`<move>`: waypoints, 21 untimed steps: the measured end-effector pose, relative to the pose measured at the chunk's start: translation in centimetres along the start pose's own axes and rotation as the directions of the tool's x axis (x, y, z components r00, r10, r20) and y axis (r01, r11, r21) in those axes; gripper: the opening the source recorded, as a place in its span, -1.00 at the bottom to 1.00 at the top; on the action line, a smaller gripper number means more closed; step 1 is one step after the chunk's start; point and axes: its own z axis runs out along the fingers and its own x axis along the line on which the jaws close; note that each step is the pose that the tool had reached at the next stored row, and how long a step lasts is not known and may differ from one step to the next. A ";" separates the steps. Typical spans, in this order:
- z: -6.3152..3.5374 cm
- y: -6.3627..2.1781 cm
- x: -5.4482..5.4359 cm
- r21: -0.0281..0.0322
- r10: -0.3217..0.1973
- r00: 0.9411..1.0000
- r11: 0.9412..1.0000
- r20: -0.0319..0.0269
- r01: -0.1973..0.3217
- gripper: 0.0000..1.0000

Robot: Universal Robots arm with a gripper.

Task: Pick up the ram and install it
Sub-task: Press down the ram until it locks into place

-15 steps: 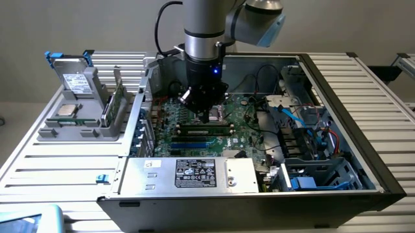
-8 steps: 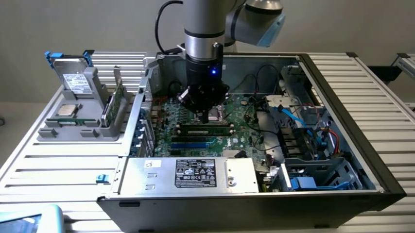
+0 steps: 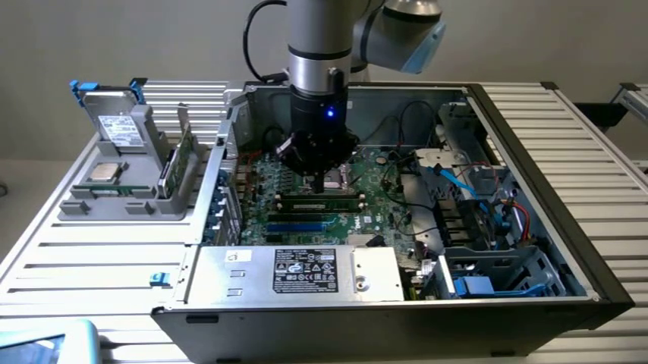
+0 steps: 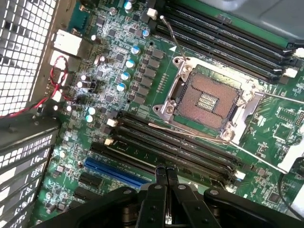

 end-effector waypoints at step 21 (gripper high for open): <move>0.02 0.00 0.0 -0.001 0.276 0.961 0.961 -0.011 -0.276 -0.78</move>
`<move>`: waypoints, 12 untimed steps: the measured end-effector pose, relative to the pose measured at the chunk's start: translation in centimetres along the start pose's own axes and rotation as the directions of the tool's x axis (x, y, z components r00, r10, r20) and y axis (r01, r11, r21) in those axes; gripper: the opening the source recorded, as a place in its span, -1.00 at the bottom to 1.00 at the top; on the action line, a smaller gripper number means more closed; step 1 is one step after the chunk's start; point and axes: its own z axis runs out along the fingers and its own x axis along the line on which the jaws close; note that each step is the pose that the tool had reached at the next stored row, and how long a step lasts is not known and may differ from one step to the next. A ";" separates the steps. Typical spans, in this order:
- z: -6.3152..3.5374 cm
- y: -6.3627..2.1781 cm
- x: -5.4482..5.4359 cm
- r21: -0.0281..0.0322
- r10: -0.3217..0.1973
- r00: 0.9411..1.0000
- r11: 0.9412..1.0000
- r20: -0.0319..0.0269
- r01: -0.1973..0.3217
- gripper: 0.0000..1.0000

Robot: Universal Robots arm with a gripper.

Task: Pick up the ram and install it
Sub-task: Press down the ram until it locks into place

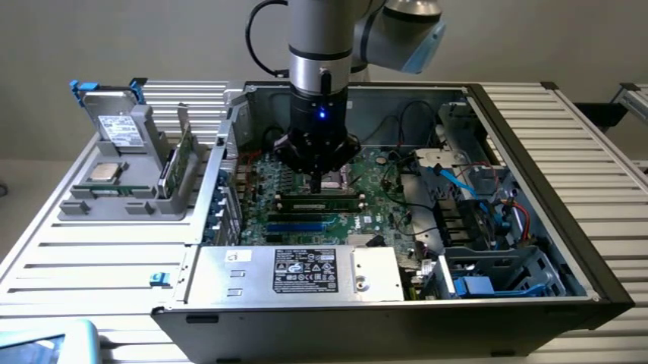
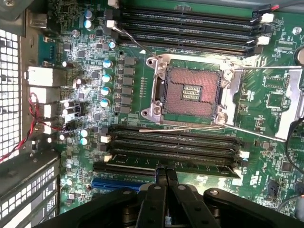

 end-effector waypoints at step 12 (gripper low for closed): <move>0.00 0.00 0.0 0.023 0.049 0.999 0.999 0.008 -0.049 -0.78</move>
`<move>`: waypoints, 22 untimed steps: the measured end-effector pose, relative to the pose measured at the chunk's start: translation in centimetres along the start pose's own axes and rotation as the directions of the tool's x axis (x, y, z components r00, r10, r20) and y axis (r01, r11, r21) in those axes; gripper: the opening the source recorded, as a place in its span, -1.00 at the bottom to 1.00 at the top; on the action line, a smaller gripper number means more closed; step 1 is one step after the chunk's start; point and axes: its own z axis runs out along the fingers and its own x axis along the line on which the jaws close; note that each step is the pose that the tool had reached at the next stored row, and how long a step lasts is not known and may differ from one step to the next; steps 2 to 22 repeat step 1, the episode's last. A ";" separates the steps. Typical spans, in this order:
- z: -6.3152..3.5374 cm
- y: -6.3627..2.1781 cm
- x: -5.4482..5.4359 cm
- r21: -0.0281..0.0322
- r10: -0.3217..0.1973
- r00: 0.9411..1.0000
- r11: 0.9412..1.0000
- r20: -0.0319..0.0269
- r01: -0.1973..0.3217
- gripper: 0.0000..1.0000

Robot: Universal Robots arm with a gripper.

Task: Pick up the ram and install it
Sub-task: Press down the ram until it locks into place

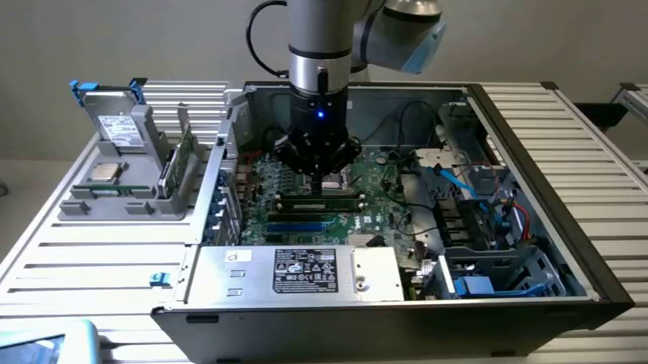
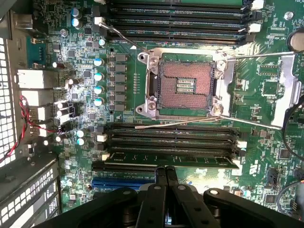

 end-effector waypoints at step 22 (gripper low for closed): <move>0.00 0.00 0.0 0.000 0.000 1.000 1.000 0.000 0.000 -0.78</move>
